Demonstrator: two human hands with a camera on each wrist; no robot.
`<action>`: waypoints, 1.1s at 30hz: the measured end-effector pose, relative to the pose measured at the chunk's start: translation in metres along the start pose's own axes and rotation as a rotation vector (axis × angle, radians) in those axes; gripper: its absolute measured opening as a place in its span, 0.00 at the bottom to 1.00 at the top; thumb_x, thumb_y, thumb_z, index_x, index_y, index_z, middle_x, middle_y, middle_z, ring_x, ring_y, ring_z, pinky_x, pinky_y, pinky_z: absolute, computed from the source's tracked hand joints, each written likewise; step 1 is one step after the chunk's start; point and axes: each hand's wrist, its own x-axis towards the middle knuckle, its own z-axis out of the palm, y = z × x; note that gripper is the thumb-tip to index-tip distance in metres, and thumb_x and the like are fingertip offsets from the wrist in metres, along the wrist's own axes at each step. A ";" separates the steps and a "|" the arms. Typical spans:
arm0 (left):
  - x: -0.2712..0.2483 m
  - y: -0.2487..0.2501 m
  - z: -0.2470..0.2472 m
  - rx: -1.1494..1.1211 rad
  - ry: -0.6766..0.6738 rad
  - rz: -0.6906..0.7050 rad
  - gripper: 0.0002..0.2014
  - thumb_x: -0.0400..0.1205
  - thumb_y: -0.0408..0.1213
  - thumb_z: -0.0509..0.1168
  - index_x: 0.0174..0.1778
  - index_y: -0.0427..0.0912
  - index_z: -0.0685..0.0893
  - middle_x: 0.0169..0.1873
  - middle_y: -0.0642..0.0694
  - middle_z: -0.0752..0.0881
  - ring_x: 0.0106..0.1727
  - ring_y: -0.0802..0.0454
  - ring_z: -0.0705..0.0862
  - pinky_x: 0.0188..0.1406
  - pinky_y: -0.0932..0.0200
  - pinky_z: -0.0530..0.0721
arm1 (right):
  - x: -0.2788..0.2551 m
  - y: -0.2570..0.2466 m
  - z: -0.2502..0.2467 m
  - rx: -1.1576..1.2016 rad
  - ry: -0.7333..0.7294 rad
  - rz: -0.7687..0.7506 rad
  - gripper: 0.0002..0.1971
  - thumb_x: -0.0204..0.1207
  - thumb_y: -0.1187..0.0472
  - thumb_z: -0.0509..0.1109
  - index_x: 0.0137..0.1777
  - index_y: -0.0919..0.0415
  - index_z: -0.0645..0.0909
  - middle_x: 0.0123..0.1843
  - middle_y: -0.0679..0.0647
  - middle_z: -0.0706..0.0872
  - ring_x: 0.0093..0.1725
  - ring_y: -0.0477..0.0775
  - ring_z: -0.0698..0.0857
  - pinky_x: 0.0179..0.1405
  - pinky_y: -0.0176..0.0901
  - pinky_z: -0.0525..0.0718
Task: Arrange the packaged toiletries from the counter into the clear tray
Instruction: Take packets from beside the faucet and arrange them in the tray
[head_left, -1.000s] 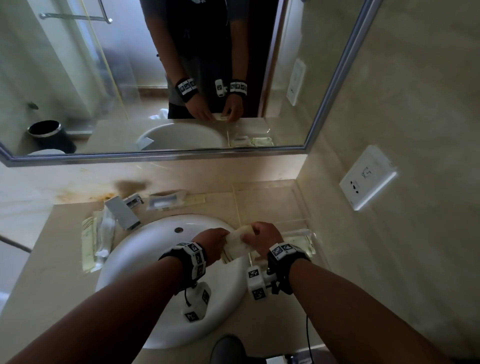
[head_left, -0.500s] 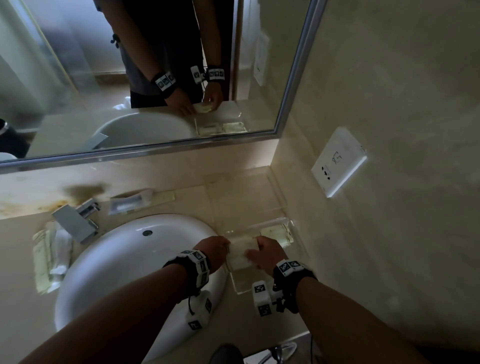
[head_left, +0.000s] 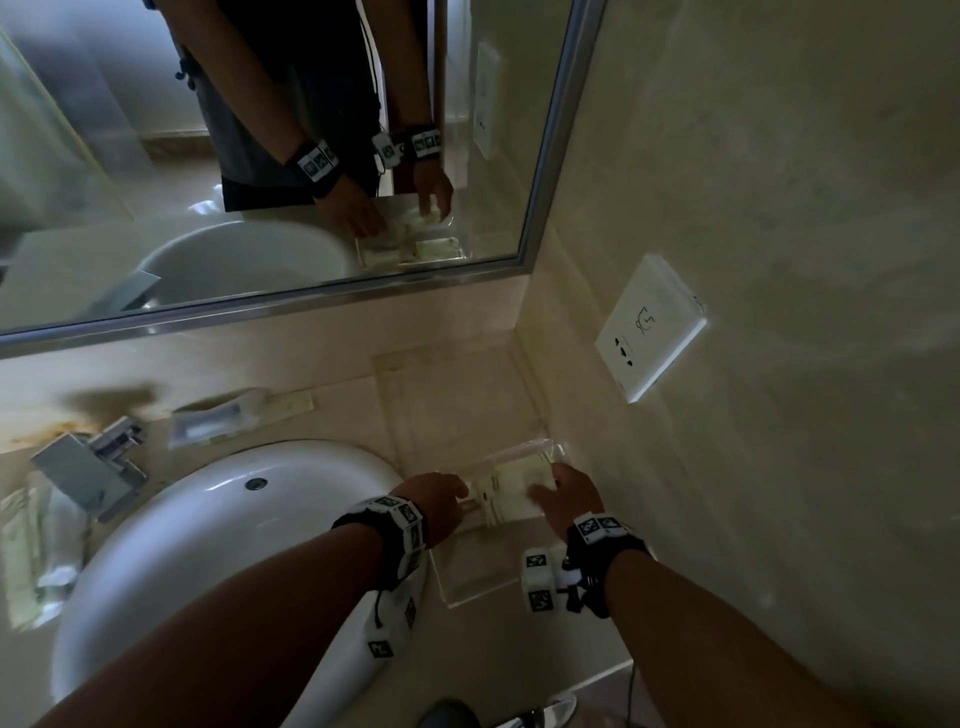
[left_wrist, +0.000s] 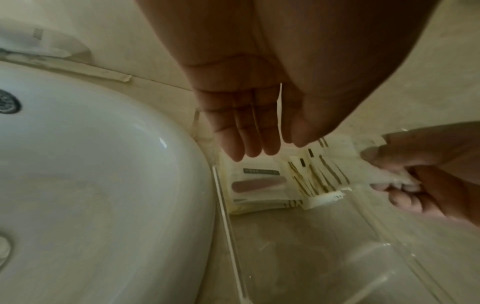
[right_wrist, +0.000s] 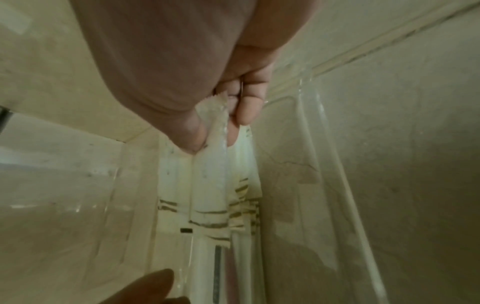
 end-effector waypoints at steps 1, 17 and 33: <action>0.002 0.002 0.000 0.021 -0.003 0.017 0.20 0.86 0.49 0.58 0.74 0.54 0.75 0.70 0.49 0.77 0.70 0.48 0.78 0.69 0.55 0.75 | 0.006 0.001 -0.001 0.013 0.022 0.008 0.28 0.73 0.46 0.71 0.71 0.59 0.79 0.67 0.59 0.85 0.63 0.61 0.83 0.65 0.54 0.81; 0.029 0.024 0.018 0.408 -0.168 0.253 0.26 0.86 0.49 0.56 0.82 0.57 0.64 0.85 0.49 0.51 0.79 0.38 0.62 0.78 0.44 0.67 | 0.039 0.000 0.018 -0.335 0.152 0.047 0.28 0.83 0.48 0.60 0.82 0.54 0.65 0.78 0.60 0.73 0.75 0.60 0.74 0.72 0.49 0.73; 0.028 0.013 0.034 0.430 -0.179 0.276 0.31 0.82 0.46 0.61 0.83 0.58 0.60 0.86 0.50 0.44 0.85 0.36 0.46 0.80 0.38 0.63 | 0.048 0.012 0.040 -0.205 0.189 -0.010 0.26 0.87 0.48 0.51 0.85 0.46 0.60 0.86 0.49 0.62 0.82 0.50 0.65 0.79 0.43 0.59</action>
